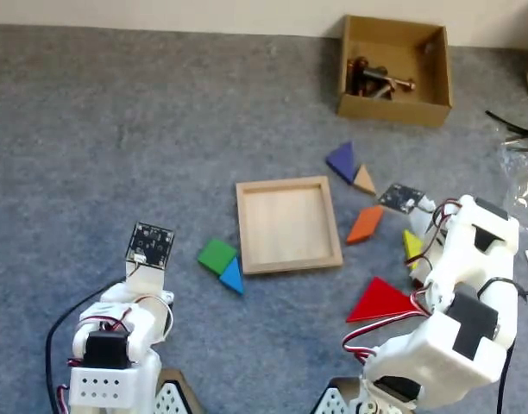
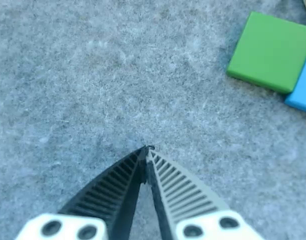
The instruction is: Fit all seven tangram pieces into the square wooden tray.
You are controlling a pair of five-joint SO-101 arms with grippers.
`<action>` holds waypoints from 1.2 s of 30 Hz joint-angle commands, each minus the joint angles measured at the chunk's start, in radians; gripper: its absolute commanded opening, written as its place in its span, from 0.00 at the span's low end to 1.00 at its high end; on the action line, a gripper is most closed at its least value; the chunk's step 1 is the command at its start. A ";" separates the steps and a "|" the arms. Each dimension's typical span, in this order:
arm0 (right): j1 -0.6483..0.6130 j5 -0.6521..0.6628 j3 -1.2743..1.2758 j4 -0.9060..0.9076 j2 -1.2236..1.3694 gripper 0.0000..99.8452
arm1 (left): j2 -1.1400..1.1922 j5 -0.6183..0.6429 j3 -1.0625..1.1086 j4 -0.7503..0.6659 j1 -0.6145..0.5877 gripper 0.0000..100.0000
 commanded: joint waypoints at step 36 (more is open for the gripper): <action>-0.038 0.005 0.050 -0.031 -0.015 0.37 | -0.005 0.008 0.021 0.003 0.024 0.01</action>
